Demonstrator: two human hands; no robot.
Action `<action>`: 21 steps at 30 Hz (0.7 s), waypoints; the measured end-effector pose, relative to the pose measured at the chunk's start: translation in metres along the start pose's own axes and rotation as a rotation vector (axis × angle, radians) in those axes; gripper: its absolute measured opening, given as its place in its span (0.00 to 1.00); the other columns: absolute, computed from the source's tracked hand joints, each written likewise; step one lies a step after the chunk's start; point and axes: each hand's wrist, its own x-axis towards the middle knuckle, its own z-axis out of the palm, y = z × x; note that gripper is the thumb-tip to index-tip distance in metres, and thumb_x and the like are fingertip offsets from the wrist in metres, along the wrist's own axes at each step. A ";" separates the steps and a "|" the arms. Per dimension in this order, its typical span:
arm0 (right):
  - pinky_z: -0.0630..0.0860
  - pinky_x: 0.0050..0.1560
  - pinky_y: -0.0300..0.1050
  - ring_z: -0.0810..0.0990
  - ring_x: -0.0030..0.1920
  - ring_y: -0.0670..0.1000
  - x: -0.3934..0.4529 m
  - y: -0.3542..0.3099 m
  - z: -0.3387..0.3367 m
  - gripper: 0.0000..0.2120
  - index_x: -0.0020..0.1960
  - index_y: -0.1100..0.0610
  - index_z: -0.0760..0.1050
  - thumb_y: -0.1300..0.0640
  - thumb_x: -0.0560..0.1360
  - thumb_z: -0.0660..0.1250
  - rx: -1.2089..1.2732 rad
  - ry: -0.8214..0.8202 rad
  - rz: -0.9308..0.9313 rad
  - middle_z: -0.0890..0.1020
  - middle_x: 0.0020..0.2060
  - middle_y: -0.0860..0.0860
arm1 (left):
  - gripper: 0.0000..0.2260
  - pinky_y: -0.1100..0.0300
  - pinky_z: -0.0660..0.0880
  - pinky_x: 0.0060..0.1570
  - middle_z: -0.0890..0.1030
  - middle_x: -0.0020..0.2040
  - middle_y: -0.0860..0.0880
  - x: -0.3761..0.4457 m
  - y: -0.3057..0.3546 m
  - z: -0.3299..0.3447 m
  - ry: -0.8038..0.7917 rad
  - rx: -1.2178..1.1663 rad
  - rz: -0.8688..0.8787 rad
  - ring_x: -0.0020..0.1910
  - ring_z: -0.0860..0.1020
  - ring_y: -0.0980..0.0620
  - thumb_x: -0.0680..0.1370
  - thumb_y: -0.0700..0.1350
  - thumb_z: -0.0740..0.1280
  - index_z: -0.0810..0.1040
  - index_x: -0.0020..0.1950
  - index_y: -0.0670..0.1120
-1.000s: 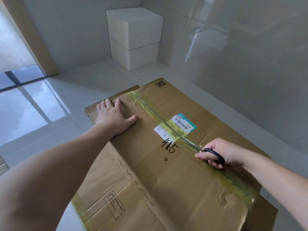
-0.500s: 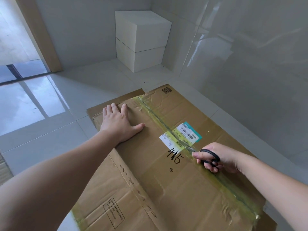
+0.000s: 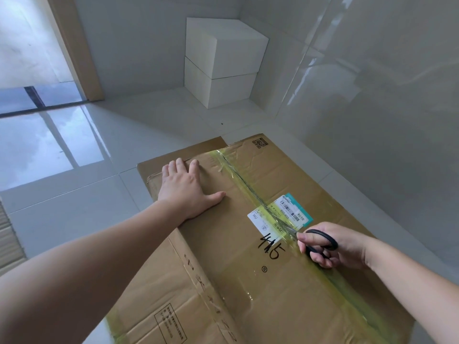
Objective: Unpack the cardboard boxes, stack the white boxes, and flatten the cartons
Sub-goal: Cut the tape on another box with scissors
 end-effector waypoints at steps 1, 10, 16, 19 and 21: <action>0.60 0.28 0.40 0.69 0.26 0.49 -0.001 0.001 0.000 0.29 0.43 0.58 0.76 0.33 0.60 0.73 0.002 -0.017 0.016 0.73 0.27 0.54 | 0.49 0.45 0.53 0.72 0.63 0.71 0.38 0.001 0.000 0.000 0.014 -0.005 0.007 0.71 0.58 0.38 0.61 0.79 0.52 0.57 0.72 0.47; 0.65 0.24 0.35 0.70 0.26 0.50 -0.017 0.022 -0.013 0.26 0.44 0.58 0.78 0.36 0.61 0.74 0.142 -0.161 0.060 0.73 0.29 0.55 | 0.47 0.47 0.59 0.66 0.69 0.63 0.42 0.002 0.008 0.003 0.055 0.021 0.049 0.64 0.64 0.41 0.61 0.79 0.52 0.62 0.69 0.48; 0.65 0.29 0.38 0.71 0.30 0.51 -0.002 -0.005 -0.020 0.22 0.45 0.57 0.79 0.42 0.62 0.75 0.154 -0.152 0.052 0.74 0.31 0.54 | 0.42 0.48 0.60 0.64 0.69 0.58 0.44 -0.015 0.020 0.004 0.068 0.026 0.088 0.60 0.64 0.42 0.61 0.78 0.52 0.66 0.61 0.48; 0.63 0.24 0.34 0.69 0.26 0.49 0.010 -0.028 -0.014 0.18 0.41 0.57 0.77 0.43 0.63 0.74 0.120 -0.091 0.142 0.73 0.28 0.52 | 0.41 0.47 0.59 0.66 0.68 0.59 0.43 -0.025 0.030 0.007 0.059 0.016 0.109 0.62 0.64 0.42 0.61 0.78 0.52 0.66 0.61 0.48; 0.66 0.23 0.34 0.70 0.24 0.47 0.016 -0.041 -0.013 0.17 0.40 0.58 0.76 0.44 0.65 0.73 0.125 -0.085 0.196 0.73 0.28 0.53 | 0.41 0.47 0.58 0.68 0.68 0.60 0.43 -0.029 0.036 0.010 0.057 0.018 0.115 0.63 0.63 0.42 0.62 0.77 0.52 0.66 0.61 0.48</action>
